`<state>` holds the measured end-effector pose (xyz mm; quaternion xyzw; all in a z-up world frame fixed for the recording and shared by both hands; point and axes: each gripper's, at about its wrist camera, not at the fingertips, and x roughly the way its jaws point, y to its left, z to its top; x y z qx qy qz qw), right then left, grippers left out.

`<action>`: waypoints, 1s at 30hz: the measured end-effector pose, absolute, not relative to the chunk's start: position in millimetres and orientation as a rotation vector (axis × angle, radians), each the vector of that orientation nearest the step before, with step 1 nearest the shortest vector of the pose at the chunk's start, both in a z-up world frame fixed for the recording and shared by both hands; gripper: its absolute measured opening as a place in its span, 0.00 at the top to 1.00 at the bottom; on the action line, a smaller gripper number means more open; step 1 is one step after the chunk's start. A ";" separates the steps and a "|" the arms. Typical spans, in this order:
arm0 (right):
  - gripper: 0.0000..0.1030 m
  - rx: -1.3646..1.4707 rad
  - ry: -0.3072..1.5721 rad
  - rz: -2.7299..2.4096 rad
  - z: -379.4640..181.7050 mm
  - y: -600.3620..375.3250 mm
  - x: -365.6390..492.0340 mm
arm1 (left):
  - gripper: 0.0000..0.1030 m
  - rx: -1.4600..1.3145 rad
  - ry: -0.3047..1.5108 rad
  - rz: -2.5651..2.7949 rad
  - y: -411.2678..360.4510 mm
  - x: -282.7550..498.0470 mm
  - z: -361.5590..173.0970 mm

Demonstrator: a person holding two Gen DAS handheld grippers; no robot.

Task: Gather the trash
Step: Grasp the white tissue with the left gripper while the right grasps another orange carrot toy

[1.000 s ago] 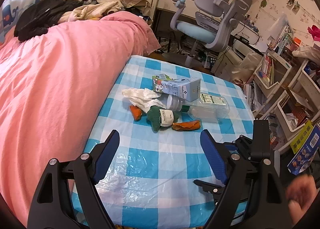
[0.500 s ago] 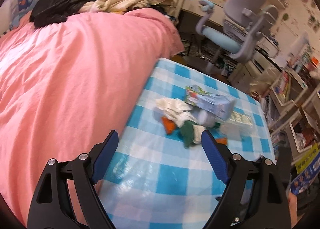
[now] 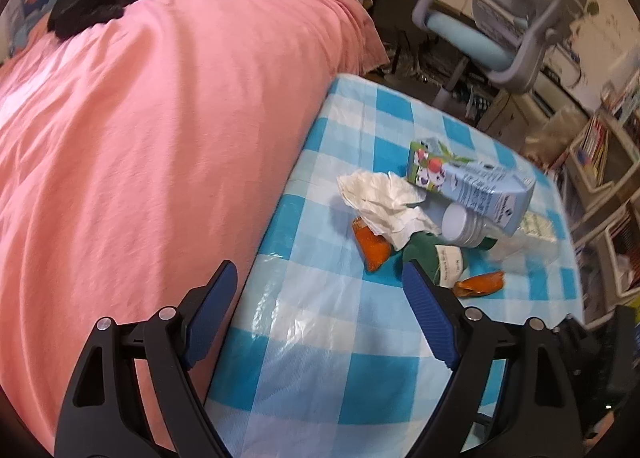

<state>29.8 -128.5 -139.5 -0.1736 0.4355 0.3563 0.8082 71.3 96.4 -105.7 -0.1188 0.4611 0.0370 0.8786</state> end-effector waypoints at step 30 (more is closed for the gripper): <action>0.24 -0.368 0.734 0.703 -118.2 -92.1 76.6 | 0.87 -0.133 0.952 -0.041 65.5 167.2 -131.2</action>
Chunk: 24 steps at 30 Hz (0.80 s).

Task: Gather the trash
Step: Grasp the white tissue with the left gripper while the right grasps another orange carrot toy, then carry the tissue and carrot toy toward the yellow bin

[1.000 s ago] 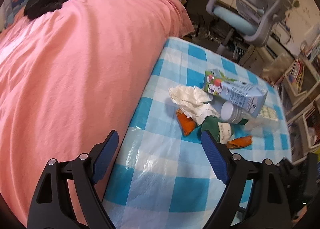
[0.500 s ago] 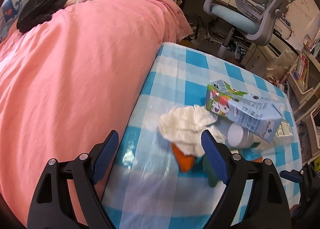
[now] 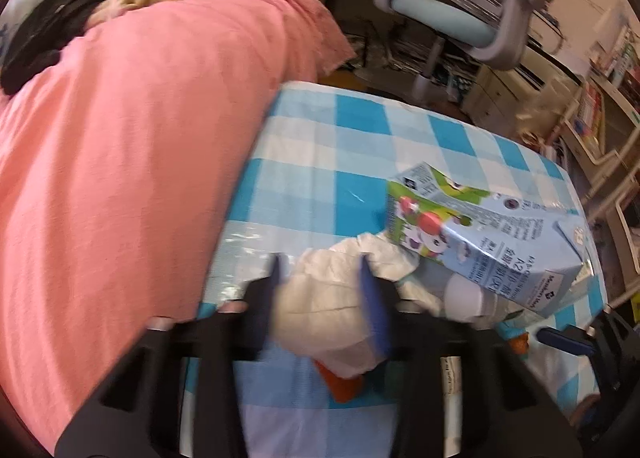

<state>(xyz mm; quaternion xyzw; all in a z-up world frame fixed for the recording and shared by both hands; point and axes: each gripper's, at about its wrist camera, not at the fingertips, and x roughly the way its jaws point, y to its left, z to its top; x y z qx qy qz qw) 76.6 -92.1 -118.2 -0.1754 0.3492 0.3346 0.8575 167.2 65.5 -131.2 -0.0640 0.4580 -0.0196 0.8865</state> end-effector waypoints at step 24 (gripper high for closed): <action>0.82 -0.265 0.894 0.770 -111.0 -100.8 65.6 | 0.96 -0.321 0.698 -0.225 79.5 92.2 -21.9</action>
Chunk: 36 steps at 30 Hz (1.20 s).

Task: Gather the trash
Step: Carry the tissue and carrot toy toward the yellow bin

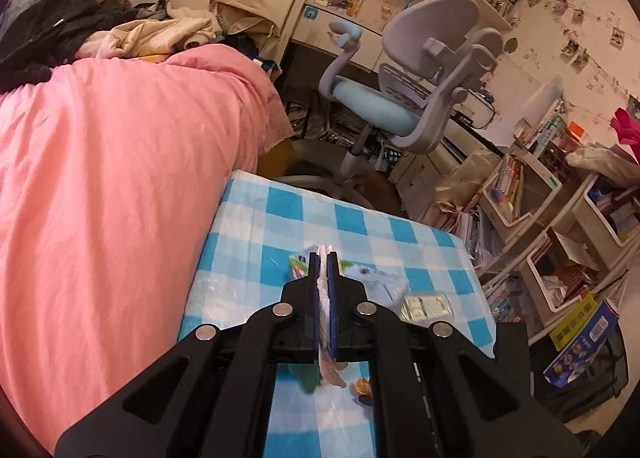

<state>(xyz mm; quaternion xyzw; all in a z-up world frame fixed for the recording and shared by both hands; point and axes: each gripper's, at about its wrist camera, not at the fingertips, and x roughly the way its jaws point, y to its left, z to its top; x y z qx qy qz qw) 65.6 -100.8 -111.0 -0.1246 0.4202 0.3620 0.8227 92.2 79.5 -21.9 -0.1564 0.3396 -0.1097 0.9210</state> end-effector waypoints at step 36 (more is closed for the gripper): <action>0.82 -0.008 0.805 0.970 -67.2 -107.3 -63.1 | 0.96 -0.245 0.729 -0.264 50.2 -57.5 -31.3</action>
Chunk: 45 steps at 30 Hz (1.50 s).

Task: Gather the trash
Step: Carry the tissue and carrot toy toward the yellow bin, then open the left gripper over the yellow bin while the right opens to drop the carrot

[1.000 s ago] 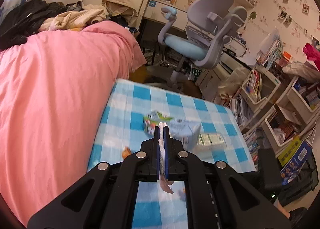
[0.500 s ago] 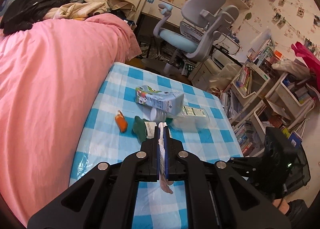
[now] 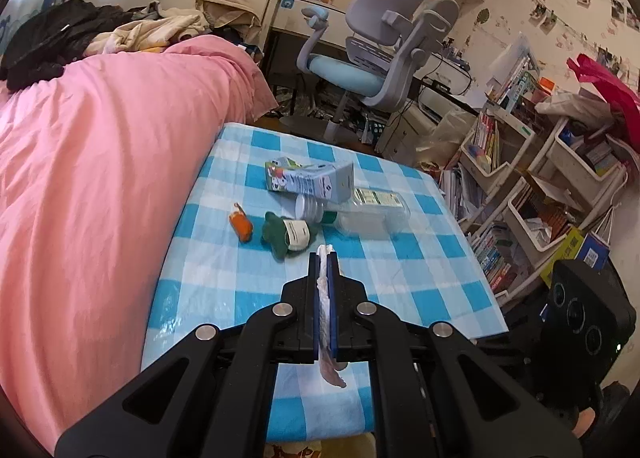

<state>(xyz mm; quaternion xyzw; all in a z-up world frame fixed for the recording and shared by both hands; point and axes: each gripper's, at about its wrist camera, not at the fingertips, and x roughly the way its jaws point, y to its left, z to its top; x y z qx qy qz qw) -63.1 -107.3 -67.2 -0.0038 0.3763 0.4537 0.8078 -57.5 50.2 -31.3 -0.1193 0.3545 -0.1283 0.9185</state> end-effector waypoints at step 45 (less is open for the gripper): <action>0.18 -0.024 0.953 0.613 -104.3 -153.9 -158.9 | 0.64 -0.169 0.982 -0.283 9.9 -211.6 -112.5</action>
